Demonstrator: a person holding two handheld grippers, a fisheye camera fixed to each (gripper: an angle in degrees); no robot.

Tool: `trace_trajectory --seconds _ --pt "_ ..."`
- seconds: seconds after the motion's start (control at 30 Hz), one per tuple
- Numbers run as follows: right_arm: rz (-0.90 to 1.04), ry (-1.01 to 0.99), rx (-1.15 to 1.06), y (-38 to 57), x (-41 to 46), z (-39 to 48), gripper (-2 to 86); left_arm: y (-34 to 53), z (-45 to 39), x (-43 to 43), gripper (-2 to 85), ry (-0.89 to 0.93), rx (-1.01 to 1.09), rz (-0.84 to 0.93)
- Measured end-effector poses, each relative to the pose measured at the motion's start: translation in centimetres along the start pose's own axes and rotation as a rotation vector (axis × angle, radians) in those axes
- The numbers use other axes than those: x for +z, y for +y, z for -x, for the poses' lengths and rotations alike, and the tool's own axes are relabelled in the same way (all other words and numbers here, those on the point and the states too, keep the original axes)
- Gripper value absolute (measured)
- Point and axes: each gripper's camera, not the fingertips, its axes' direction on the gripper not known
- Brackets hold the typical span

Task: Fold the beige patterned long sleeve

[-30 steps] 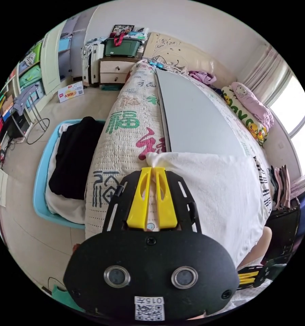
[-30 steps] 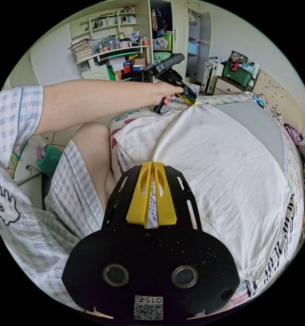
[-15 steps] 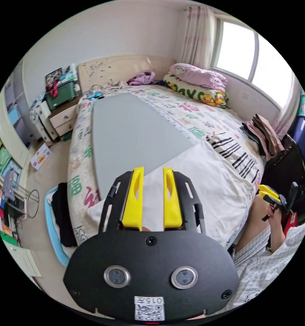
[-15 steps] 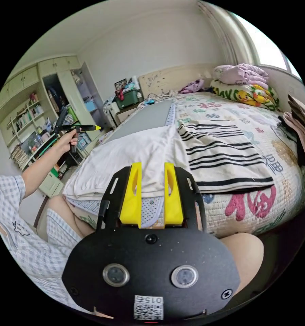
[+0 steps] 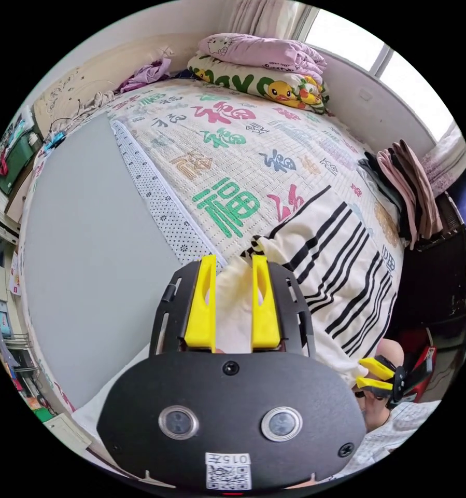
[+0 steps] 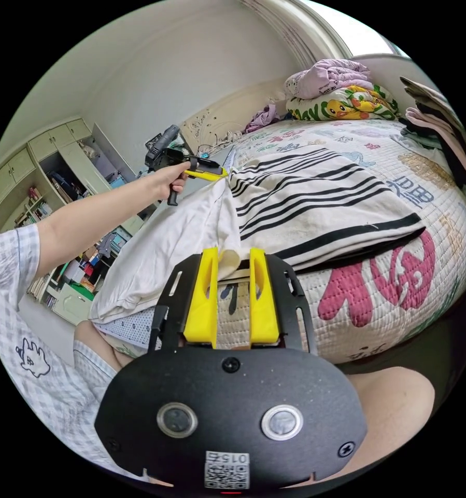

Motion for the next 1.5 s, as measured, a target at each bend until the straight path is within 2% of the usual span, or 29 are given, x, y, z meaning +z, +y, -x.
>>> trace_trajectory --seconds 0.17,0.47,0.53,0.63,0.8,0.87,1.0,1.13,1.2,1.27,1.37,1.5 --pt "0.028 -0.038 -0.056 0.9 -0.3 1.5 3.4 0.6 1.0 -0.2 1.6 0.010 -0.007 -0.019" --pt "-0.156 -0.010 -0.042 4.2 -8.0 0.9 0.1 2.3 1.3 -10.4 -0.3 0.116 0.050 -0.254" --pt "-0.223 0.084 -0.093 5.1 -11.8 1.9 0.1 2.6 0.9 -12.6 -0.3 0.179 0.070 -0.306" --pt "-0.292 0.111 -0.158 6.3 -16.0 3.4 0.1 3.9 0.7 -16.1 -0.3 0.291 0.095 -0.394" --pt "-0.263 -0.110 -0.462 11.2 -20.2 12.1 0.1 10.2 5.2 -21.0 -0.3 0.398 0.089 -0.514" --pt "-0.204 -0.223 -0.552 13.6 -18.7 15.6 0.1 15.0 10.1 -22.6 -0.4 0.432 0.039 -0.565" --pt "-0.014 -0.425 -0.655 20.0 -10.0 23.0 0.0 22.7 18.5 -23.0 -0.3 0.392 -0.102 -0.568" --pt "0.223 -0.407 -0.758 27.5 1.0 28.7 0.0 29.5 25.6 -19.2 0.1 0.219 -0.339 -0.465" --pt "0.294 -0.405 -0.775 30.2 3.8 29.6 -0.1 31.3 27.6 -17.6 0.5 0.227 -0.419 -0.449" --pt "0.341 -0.391 -0.793 32.2 5.0 30.0 -0.1 33.8 30.0 -17.0 2.6 0.300 -0.540 -0.518" --pt "0.343 -0.365 -0.804 34.6 5.4 29.6 -0.1 35.3 31.2 -17.6 7.9 0.351 -0.549 -0.542" --pt "0.387 -0.376 -0.784 37.0 7.3 29.2 -0.1 33.8 30.3 -16.5 10.6 0.376 -0.462 -0.400"
